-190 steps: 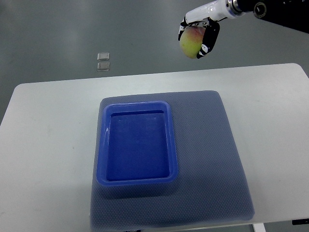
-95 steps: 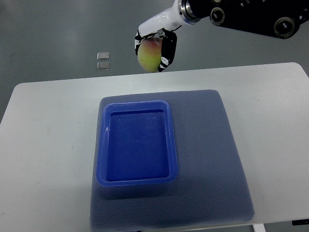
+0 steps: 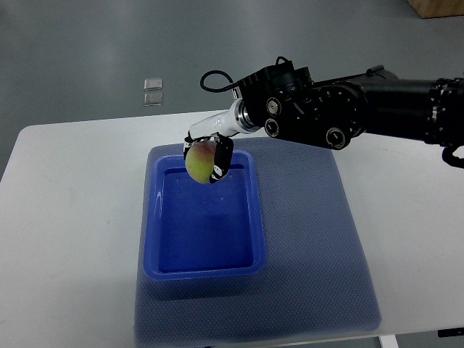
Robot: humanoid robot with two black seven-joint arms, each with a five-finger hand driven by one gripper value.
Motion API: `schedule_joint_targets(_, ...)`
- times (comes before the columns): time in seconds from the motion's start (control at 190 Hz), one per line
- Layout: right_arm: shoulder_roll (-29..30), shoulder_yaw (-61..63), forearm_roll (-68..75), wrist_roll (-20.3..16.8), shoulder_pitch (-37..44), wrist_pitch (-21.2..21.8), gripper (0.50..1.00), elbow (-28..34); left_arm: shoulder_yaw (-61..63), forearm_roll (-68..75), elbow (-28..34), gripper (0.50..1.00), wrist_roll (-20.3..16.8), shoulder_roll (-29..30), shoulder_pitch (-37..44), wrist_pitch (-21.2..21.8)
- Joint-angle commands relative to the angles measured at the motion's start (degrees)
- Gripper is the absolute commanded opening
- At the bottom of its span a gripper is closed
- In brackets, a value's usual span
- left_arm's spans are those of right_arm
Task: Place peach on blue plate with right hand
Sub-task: 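Carry the peach over the blue tray and lower it inside, then open the right hand, release the peach, and lift the hand away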
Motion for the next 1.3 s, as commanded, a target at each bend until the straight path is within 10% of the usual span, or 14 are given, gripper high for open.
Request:
schedule_joint_targets(0.0,0.0,1.3,0.2,0.1,-2.1,-0.1,0.500,0.5,0.1,0.0,0.1,1.000,0.0,0.0,0.0,0.0)
schedule_joint_targets(0.588,0.0,2.8,-0.9,1.8,-7.5,-2.0,0.527,1.7,0.2,0.1,-0.2,1.000,0.0,0.0,0.0,0.0)
schedule_joint_targets(0.693,0.0,2.8,-1.0,2.0,-8.8,-2.0,0.566,1.7,0.1,0.1,-0.2,1.000,0.0,0.0,-0.1,0.0)
schedule_joint_targets(0.761,0.0,2.8,-1.1,2.1,-8.9,-1.9,0.776,1.7,0.1,0.1,-0.3,1.000,0.0,0.0,0.0,0.0)
schedule_joint_targets(0.971,0.0,2.8,-1.1,2.0,-8.9,-1.8,0.932,1.7,0.1,0.1,-0.2,1.000,0.0,0.0,0.0,0.0)
schedule_joint_targets(1.297,0.0,5.5,0.1,2.0,-5.1,-1.2,0.934,1.5,0.2,0.0,-0.1,1.000,0.0,0.0,-0.1,0.0)
